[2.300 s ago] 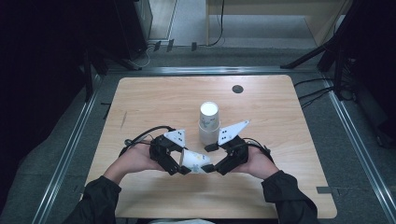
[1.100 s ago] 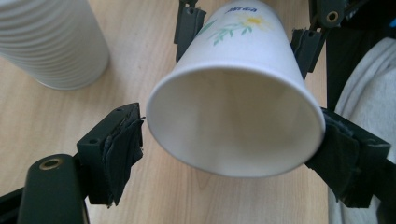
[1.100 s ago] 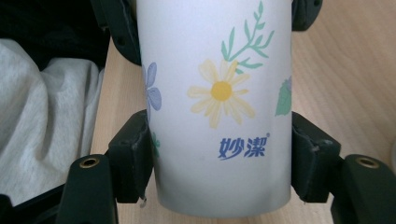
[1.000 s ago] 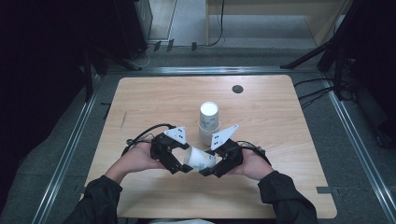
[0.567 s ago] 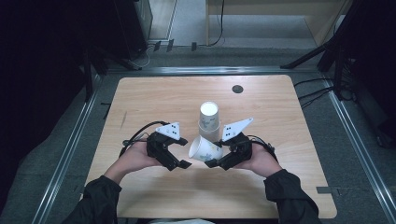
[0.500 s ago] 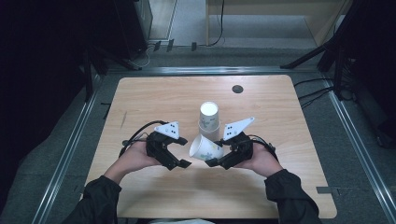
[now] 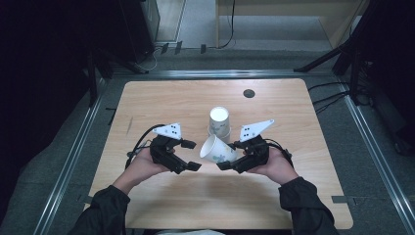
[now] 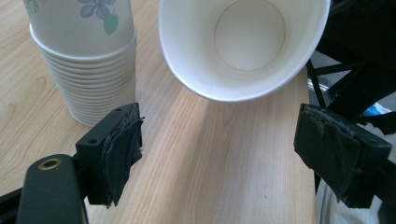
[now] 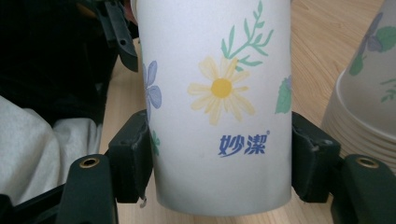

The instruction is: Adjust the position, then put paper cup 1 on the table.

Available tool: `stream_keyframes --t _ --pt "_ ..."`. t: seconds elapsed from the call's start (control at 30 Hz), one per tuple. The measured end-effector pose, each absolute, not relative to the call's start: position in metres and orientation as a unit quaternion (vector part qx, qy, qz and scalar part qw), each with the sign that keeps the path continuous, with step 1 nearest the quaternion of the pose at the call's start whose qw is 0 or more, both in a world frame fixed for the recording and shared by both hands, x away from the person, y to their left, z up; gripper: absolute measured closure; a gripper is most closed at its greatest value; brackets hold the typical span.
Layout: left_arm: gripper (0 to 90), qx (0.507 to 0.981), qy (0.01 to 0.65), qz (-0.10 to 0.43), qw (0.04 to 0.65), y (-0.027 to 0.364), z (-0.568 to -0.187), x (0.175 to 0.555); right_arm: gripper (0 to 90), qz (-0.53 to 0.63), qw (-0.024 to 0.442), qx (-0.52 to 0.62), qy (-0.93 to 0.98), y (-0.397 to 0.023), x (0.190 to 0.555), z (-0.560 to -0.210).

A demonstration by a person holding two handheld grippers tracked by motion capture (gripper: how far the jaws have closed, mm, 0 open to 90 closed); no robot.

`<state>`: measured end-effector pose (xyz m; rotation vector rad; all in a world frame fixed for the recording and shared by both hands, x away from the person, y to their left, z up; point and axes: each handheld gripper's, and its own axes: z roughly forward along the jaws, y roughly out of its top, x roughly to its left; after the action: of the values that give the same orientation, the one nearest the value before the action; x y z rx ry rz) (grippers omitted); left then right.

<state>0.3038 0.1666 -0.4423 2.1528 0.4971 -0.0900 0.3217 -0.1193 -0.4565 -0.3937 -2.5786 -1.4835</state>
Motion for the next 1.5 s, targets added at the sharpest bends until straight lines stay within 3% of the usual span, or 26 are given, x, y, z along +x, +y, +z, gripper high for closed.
stream_keyframes --t 1.0,1.5 --pt "17.1 0.844 0.205 -0.058 0.492 0.148 -0.444 0.302 33.7 -0.492 0.097 -0.111 -0.858 -0.095 0.316 -0.466" --pt "25.8 0.846 0.198 -0.054 0.492 0.150 -0.442 0.300 31.5 -0.486 0.101 -0.109 -0.861 -0.092 0.314 -0.467"
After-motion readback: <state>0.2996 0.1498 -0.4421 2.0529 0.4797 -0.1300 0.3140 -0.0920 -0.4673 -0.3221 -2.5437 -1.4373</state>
